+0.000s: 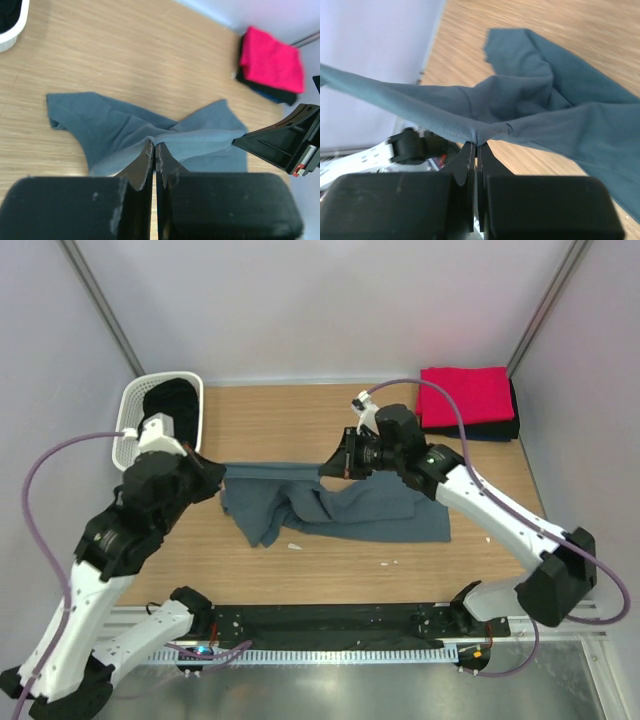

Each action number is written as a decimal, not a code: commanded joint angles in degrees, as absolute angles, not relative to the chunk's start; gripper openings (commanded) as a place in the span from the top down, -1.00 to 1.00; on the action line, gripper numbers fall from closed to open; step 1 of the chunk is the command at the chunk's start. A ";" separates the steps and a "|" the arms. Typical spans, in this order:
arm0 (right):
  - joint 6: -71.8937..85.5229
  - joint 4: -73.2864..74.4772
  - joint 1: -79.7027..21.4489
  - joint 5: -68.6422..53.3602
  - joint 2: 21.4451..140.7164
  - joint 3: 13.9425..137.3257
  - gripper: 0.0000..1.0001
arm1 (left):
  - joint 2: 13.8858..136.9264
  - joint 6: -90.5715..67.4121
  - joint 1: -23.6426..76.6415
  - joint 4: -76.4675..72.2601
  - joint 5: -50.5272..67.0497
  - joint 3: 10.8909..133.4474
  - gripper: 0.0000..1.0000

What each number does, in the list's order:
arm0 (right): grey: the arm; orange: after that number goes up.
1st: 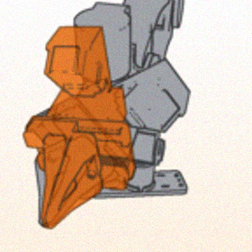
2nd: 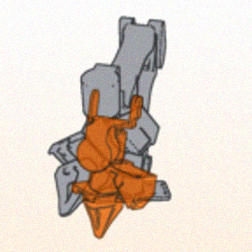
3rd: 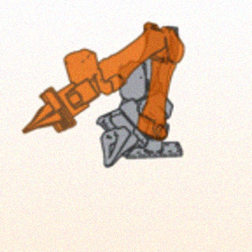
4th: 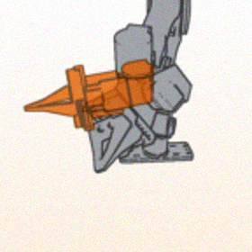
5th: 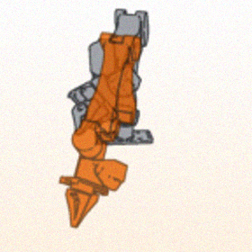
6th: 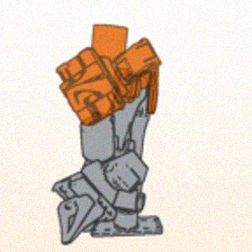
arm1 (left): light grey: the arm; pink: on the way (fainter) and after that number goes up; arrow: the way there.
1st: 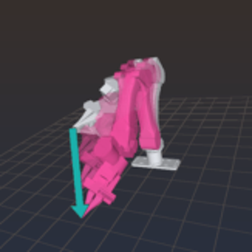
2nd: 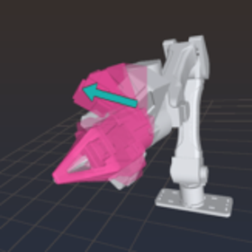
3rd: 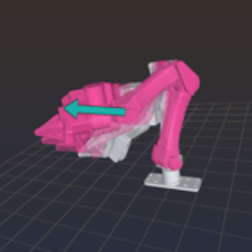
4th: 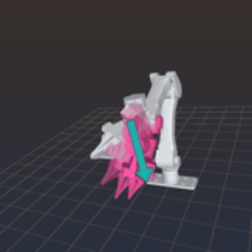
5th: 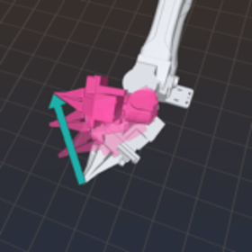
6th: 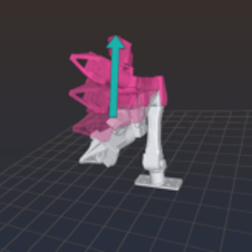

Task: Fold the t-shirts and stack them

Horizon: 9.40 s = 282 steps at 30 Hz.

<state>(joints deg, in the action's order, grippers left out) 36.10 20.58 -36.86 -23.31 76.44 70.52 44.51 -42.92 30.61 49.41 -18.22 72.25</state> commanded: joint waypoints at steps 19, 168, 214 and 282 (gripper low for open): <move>33.93 16.52 -32.79 -11.60 113.62 89.19 0.98 | 85.77 -37.01 11.43 31.64 -2.72 81.73 1.00; 32.26 41.40 -16.26 10.55 77.00 64.32 0.98 | 79.02 -24.61 6.77 32.08 4.66 82.94 0.99; 20.04 53.97 -16.26 23.46 65.56 120.70 0.98 | 59.67 -17.13 6.86 38.17 3.25 127.37 0.99; 20.30 5.54 0.88 -5.89 109.71 99.60 0.97 | 99.07 -19.78 6.42 18.63 2.11 108.55 0.99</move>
<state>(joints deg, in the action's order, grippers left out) 22.52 9.41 0.82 -3.38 121.40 101.27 106.21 -21.45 6.87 21.93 1.10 108.81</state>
